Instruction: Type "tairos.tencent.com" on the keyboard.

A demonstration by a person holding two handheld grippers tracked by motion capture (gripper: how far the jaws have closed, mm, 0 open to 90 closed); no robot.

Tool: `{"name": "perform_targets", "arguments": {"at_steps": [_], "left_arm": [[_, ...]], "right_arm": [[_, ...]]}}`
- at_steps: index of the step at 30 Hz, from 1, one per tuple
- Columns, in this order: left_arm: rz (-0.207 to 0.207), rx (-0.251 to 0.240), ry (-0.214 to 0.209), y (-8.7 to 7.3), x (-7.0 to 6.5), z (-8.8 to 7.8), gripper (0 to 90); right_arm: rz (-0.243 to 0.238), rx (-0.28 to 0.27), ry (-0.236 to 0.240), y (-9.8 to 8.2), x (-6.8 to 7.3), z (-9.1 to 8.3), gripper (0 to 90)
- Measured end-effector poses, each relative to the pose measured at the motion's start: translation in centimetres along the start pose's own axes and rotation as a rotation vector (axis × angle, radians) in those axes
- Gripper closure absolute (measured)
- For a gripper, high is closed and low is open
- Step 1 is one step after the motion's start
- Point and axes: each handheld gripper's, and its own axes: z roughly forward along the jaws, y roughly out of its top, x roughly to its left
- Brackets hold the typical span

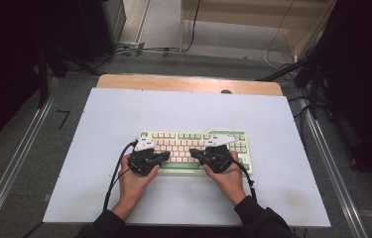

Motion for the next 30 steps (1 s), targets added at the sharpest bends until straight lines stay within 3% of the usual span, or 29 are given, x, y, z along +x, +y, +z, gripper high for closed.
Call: {"name": "perform_targets", "arguments": {"at_steps": [8, 30], "left_arm": [[-0.045, -0.061, 0.012, 0.3, 1.2, -0.8, 90.0], [-0.06, -0.065, 0.049, 0.8, 2.1, 0.0, 90.0]], "right_arm": [[0.0, 0.001, 0.001, 0.0, 0.0, 0.0, 88.1], [0.0, 0.005, 0.002, -0.1, 0.2, 0.1, 88.1]]}}
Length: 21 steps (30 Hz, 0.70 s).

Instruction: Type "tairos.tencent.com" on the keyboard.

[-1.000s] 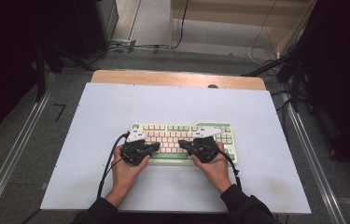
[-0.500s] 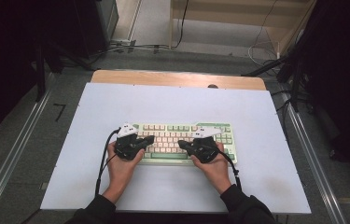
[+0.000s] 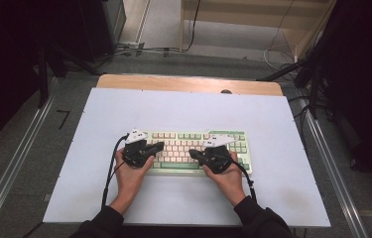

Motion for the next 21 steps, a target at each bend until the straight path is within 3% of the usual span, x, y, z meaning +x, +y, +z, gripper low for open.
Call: {"name": "perform_targets", "arguments": {"at_steps": [21], "left_arm": [[0.012, 0.02, 0.032, 0.01, 0.08, 1.01, 90.0]], "right_arm": [[-0.001, 0.002, 0.003, -0.05, 0.05, 0.12, 88.1]]}}
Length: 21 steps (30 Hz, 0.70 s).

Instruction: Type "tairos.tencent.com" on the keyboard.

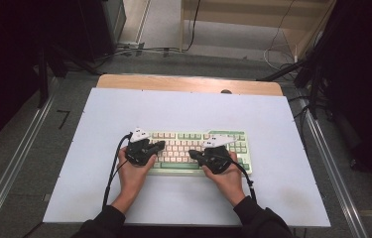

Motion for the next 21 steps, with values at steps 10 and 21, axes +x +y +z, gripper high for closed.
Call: {"name": "perform_targets", "arguments": {"at_steps": [10, 21], "left_arm": [[0.021, 0.031, 0.015, 0.0, -0.2, 0.5, 90.0], [0.007, -0.019, -0.002, 0.4, -0.3, -0.5, 90.0]], "right_arm": [[0.0, 0.001, 0.001, 0.0, 0.1, 0.0, 88.1], [-0.005, 0.003, 0.001, 0.0, 0.0, 0.1, 88.1]]}}
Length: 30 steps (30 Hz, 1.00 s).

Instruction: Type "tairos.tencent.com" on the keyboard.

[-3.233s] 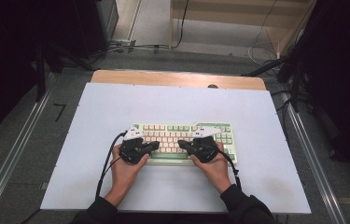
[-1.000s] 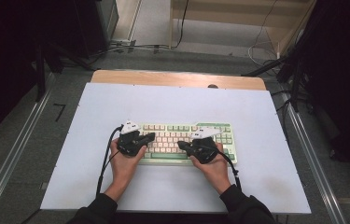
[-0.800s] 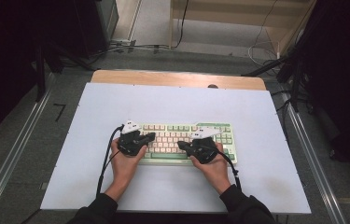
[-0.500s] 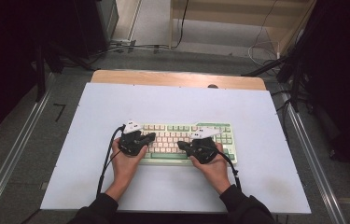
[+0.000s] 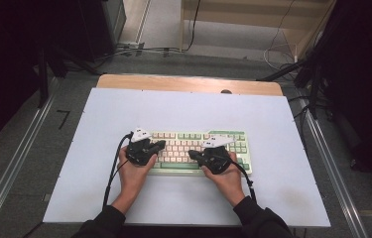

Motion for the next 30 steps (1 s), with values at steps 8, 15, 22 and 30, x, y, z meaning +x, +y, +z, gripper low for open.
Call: {"name": "perform_targets", "arguments": {"at_steps": [8, 15, 22, 30], "left_arm": [[-0.036, -0.022, -0.046, -0.09, 0.02, -0.81, 90.0], [-0.037, -0.019, -0.042, -0.24, 0.13, -0.87, 90.0], [-0.031, -0.016, -0.044, -0.29, 0.0, -0.83, 90.0], [-0.03, -0.017, -0.046, -0.28, -0.04, -0.9, 90.0]], "right_arm": [[0.004, 0.0, 0.002, 0.02, 0.07, -0.06, 88.1], [0.0, 0.003, 0.005, 0.01, 0.22, 0.06, 88.1], [0.0, 0.005, 0.007, 0.0, 0.31, 0.16, 88.1], [-0.004, 0.009, 0.011, 0.0, 0.47, 0.34, 88.1]]}}
